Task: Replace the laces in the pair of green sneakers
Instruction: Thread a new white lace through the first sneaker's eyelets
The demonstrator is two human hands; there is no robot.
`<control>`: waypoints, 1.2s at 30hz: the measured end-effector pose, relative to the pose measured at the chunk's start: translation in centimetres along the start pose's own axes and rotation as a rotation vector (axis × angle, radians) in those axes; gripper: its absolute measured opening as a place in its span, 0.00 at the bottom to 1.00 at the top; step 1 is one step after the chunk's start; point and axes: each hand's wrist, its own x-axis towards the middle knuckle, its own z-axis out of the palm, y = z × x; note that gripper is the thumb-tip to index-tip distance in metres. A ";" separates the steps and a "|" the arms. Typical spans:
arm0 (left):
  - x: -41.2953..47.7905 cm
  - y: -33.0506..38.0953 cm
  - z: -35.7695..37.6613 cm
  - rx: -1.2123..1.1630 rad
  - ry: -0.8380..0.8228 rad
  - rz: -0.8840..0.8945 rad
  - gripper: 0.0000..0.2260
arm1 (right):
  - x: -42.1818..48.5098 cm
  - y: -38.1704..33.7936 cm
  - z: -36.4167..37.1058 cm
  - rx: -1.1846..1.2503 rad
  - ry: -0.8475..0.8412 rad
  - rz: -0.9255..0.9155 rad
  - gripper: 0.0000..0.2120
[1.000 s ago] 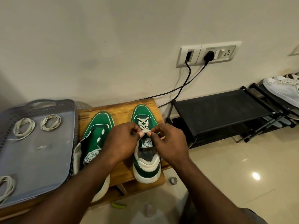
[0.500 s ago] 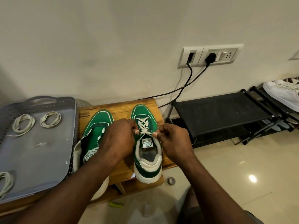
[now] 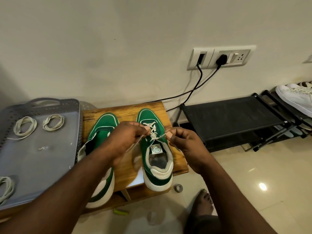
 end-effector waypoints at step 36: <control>0.2 -2.4 3.9 -0.662 0.023 0.083 0.10 | 1.1 0.1 5.0 0.729 0.252 -0.003 0.09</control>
